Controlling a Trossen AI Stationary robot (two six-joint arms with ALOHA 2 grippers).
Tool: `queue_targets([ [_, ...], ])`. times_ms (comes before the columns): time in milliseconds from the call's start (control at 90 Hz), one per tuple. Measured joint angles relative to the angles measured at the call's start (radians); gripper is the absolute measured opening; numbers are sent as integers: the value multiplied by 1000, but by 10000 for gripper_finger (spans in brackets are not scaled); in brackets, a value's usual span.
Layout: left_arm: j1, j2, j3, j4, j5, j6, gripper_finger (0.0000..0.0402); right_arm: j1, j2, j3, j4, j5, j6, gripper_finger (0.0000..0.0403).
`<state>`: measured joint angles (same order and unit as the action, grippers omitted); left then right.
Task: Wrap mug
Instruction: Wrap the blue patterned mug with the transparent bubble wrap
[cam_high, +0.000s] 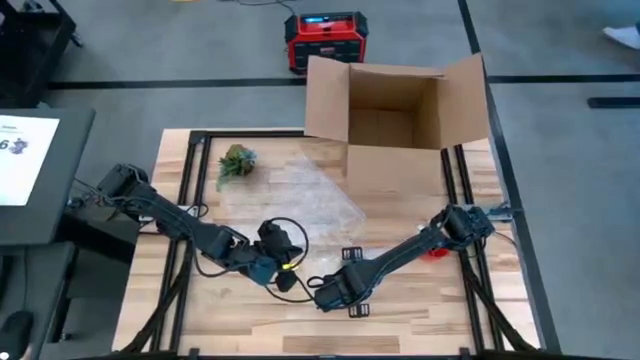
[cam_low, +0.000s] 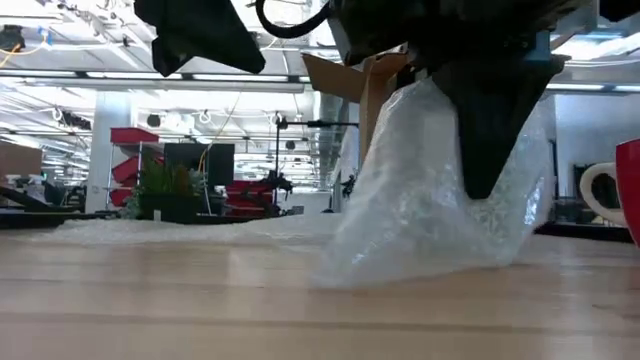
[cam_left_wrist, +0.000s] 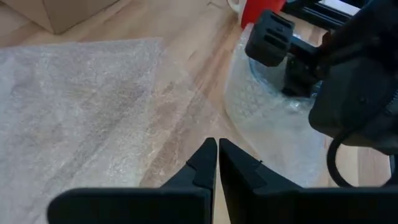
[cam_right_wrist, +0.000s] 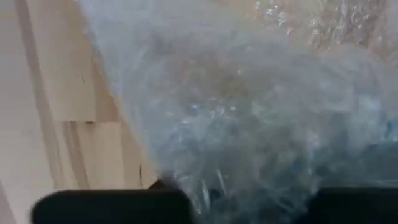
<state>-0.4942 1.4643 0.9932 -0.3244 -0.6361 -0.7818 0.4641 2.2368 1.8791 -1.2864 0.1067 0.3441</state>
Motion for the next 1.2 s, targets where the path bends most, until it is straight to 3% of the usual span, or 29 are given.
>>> queue_targets([
  [144,0,0,0,-1,0,0,0,0,0,-1,-3,1,-9,36],
  [478,0,0,0,1,0,0,0,6,-57,-3,-41,-30,-34,177],
  [611,0,0,2,8,0,-1,0,5,-117,-3,-64,-29,-7,212],
  [911,0,-2,5,17,2,-5,0,3,-244,-4,-59,-30,102,222],
  [1200,0,-1,0,-14,4,3,0,-40,-229,-42,85,-32,187,202],
])
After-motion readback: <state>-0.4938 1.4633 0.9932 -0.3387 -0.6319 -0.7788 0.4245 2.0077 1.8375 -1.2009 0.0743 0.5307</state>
